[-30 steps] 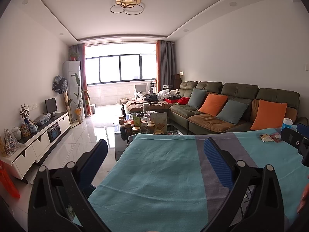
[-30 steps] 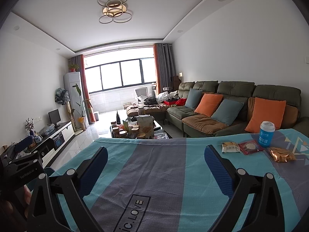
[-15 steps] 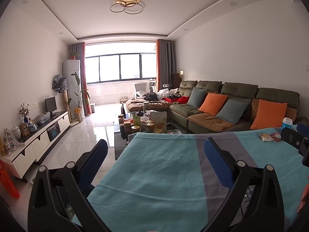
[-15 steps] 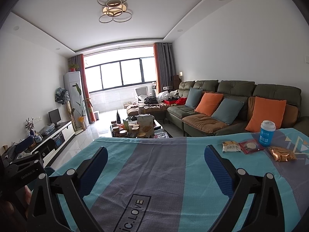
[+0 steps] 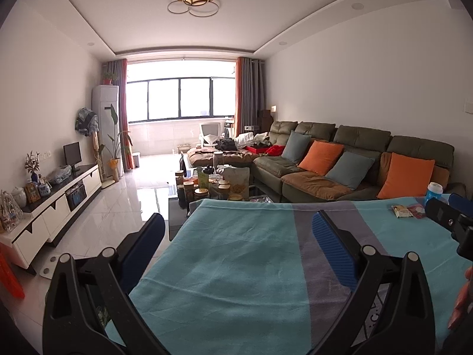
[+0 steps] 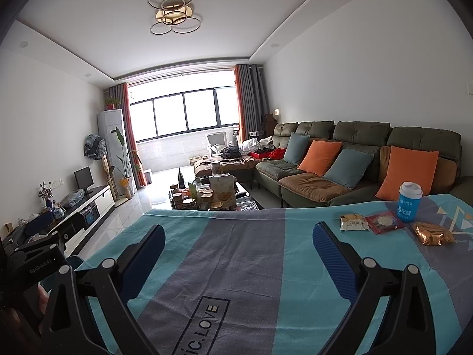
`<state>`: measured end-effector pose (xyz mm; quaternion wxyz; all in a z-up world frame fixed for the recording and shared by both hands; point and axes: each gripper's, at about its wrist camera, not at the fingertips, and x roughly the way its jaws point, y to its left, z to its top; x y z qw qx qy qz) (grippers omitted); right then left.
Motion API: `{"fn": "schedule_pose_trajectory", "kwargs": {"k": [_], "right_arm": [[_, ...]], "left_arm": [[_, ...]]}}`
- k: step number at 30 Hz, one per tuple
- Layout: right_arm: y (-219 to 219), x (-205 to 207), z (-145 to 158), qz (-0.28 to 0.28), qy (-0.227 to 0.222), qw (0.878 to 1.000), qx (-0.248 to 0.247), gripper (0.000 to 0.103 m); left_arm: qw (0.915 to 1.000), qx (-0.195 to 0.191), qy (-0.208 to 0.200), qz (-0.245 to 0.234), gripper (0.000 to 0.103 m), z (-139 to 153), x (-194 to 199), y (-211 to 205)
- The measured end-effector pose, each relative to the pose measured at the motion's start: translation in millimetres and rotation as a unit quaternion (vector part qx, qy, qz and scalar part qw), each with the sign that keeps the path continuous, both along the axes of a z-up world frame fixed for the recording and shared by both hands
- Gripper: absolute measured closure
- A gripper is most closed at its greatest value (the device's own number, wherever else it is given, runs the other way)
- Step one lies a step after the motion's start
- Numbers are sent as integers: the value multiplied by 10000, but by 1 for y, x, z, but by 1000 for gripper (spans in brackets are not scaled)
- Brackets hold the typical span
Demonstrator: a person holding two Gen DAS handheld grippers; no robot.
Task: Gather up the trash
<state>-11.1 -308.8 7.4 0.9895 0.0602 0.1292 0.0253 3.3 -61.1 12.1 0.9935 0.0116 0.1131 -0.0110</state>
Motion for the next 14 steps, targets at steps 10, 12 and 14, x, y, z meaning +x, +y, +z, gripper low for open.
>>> {"fn": "schedule_pose_trajectory", "kwargs": {"k": [10,12,14], "right_arm": [[-14,6,-7,-190,225,9996,24,7],[-23,10,-8,-330,371,9988,2,7],[-34,16,-9,-514,584,9970,-51,7]], "left_arm": [[9954,52,944,-170,5,-16,42,-8],[9871,27,1569,-309,5,-28,69,-9],[9765,116,2137,-257,5,-41,94,-9]]}}
